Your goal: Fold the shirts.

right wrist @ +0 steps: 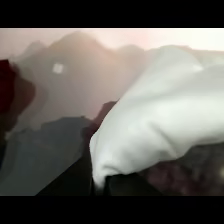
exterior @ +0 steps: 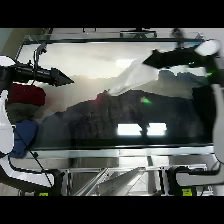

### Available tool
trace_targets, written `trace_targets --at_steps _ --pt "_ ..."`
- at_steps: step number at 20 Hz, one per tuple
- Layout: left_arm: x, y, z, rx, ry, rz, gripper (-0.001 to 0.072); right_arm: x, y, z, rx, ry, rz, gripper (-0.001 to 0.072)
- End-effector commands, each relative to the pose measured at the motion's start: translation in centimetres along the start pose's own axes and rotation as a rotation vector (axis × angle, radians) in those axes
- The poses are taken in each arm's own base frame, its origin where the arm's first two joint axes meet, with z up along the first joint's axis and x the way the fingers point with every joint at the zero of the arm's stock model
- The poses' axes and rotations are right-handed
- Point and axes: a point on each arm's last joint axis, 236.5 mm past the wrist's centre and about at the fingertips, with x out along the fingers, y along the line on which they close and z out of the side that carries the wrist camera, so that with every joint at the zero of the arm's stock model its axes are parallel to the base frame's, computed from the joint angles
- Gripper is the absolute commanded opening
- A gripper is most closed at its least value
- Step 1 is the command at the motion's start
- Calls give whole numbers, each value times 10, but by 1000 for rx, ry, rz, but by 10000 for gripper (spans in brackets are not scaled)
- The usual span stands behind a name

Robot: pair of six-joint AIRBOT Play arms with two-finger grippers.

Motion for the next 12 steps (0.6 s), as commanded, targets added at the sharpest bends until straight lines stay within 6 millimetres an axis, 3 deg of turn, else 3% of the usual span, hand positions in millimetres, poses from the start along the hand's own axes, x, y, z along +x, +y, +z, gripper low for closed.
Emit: trace_targets --at_steps 1,3,6,9,11,12 --pt "0 -2 -4 -25 18 -7 18 -137 -32 -7 35 -107 -266 14" --pt "0 -3 -6 -34 26 -11 17 -194 -63 -8 91 -198 -394 14" --pt "0 -3 -6 -51 27 -11 17 -250 -125 -9 226 -299 -531 15" --pt "0 -2 -5 -51 23 -9 17 -270 -194 -2 332 -366 -591 15" --pt "0 -1 -4 -51 16 -6 17 -269 -231 26 277 -457 -593 15" --pt "0 0 -1 -51 3 0 17 -267 -240 44 247 -517 -569 15"
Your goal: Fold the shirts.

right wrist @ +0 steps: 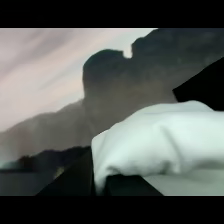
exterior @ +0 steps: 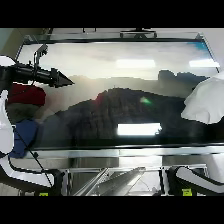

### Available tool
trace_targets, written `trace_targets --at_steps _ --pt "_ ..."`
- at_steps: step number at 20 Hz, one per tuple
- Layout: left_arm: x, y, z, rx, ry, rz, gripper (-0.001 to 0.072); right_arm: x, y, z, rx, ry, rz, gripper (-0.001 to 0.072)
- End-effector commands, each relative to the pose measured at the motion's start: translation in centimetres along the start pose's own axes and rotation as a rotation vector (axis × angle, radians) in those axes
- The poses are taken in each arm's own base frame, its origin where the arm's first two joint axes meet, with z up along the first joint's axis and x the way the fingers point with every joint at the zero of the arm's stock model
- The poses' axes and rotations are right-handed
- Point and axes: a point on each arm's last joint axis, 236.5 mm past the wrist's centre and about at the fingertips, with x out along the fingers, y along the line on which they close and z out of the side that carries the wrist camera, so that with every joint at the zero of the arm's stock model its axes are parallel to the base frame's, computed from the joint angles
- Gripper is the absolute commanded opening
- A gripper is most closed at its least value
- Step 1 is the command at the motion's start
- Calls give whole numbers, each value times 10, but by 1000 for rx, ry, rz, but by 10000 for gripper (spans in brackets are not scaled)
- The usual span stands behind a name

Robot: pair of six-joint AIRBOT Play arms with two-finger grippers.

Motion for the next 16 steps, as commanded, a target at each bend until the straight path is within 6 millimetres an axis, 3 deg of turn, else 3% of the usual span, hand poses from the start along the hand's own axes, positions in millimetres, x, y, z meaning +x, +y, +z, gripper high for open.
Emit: trace_targets --at_steps 1,4,6,7,9,11,14,16 --pt "0 4 8 -2 -35 15 17 25 -26 60 21 -206 56 15" --pt "-1 8 18 -2 -75 33 17 9 -4 112 -31 -335 127 15" --pt "-1 11 24 -2 -102 45 17 3 -10 117 -91 -321 81 15" --pt "-1 12 27 -2 -113 50 17 7 -22 109 -91 -281 49 15" --pt "-1 12 28 -2 -116 52 17 29 -68 64 4 -115 -37 15" --pt "1 9 24 1 -98 44 17 39 -126 6 145 66 -136 14" --pt "7 0 11 9 -36 17 17 32 -200 -83 340 284 -243 15" --pt "11 -4 6 15 -13 8 17 30 -227 -124 463 341 -263 15"
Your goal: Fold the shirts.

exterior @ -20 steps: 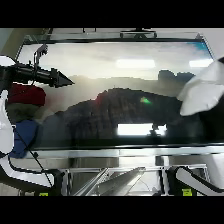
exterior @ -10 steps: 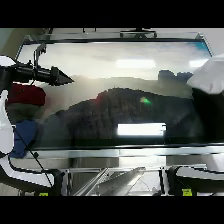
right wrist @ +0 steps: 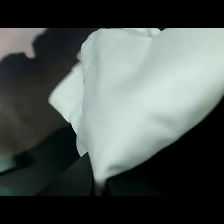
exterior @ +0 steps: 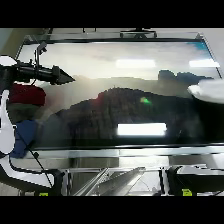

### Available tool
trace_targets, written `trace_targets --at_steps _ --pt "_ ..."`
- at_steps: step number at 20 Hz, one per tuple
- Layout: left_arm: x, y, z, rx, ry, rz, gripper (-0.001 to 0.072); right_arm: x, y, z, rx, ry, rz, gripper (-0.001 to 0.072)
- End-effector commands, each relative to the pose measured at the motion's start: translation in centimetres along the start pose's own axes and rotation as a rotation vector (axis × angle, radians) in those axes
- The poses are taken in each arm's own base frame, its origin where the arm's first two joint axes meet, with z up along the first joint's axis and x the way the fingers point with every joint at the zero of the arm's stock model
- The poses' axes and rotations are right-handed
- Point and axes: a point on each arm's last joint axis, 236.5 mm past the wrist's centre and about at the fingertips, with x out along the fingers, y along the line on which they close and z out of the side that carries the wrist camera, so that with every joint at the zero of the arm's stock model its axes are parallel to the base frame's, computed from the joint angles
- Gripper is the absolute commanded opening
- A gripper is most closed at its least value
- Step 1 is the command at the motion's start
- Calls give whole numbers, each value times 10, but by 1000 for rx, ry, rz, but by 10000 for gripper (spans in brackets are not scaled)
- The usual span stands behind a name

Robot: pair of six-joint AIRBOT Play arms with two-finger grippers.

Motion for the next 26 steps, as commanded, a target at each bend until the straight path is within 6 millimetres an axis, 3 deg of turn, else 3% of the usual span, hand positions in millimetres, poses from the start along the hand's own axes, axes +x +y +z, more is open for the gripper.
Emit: trace_targets --at_steps 1,4,6,7,8,9,10,14,17,18,19,20,23,24,26 --pt "8 -9 -10 12 50 -19 17 18 -73 -69 198 193 -77 16" --pt "18 -17 -13 27 71 -28 17 28 -101 -103 260 271 -115 19" --pt "25 -23 -16 39 90 -36 17 28 -110 -112 210 303 -146 23" --pt "28 -26 -18 43 98 -40 17 26 -111 -114 208 308 -152 58" --pt "30 -27 -18 46 103 -42 17 25 -110 -115 210 313 -151 310" --pt "32 -29 -19 50 108 -44 18 24 -111 -118 227 325 -157 669" --pt "35 -32 -21 54 115 -47 17 21 -113 -124 226 350 -169 701" --pt "37 -34 -22 58 121 -50 17 10 -107 -148 324 457 -184 700" --pt "37 -34 -20 61 115 -49 16 5 -80 -157 370 514 -129 669" --pt "35 -37 -17 72 109 -46 16 6 -62 -154 352 505 -88 431" --pt "32 -41 -13 89 99 -43 14 8 -40 -147 319 479 -46 56" --pt "28 -47 -7 115 85 -38 7 11 -19 -140 281 450 -9 18" --pt "13 -69 -1 158 76 -34 7 17 61 -134 113 400 123 15" --pt "12 -75 -4 169 76 -34 7 17 94 -142 24 400 174 15" --pt "15 -87 -25 158 101 -44 7 19 139 -169 -134 391 212 15"
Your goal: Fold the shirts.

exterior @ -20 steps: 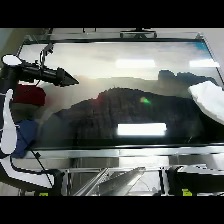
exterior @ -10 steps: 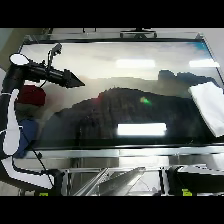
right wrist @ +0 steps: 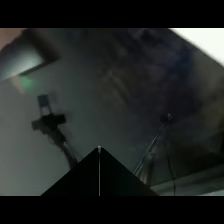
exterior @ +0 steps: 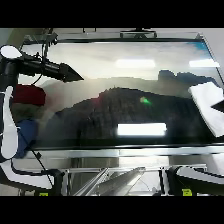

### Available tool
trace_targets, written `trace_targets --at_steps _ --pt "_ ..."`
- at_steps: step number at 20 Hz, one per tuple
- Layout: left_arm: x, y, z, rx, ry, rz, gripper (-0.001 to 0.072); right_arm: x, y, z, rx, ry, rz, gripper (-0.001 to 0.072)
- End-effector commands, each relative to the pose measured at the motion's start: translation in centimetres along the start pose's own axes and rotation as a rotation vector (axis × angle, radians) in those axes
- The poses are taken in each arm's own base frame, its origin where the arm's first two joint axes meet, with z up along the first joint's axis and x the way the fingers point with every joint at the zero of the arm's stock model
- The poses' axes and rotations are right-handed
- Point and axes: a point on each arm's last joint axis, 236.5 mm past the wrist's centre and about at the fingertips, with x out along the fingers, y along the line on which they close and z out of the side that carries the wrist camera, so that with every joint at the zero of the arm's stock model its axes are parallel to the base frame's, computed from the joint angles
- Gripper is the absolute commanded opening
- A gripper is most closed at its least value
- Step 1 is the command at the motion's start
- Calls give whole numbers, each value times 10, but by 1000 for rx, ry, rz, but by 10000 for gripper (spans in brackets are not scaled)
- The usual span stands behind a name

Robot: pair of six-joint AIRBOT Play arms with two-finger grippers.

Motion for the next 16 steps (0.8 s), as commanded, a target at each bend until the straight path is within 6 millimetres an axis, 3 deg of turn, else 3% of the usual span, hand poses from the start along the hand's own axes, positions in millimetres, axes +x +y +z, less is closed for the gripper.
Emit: trace_targets --at_steps 1,4,8,9,11,16 --pt "5 -24 -28 -3 36 -16 8 27 82 -43 -278 4 66 14" --pt "25 -42 -79 -29 82 -40 8 58 95 -120 -404 60 70 15" --pt "50 -45 -155 -124 112 -44 10 101 60 -235 -507 172 69 15" --pt "53 -44 -171 -149 120 -44 10 108 54 -248 -547 166 73 16" --pt "56 -43 -188 -169 110 -36 10 110 54 -253 -571 136 81 16" --pt "55 -48 -202 -154 65 -13 10 106 63 -260 -558 149 127 16"
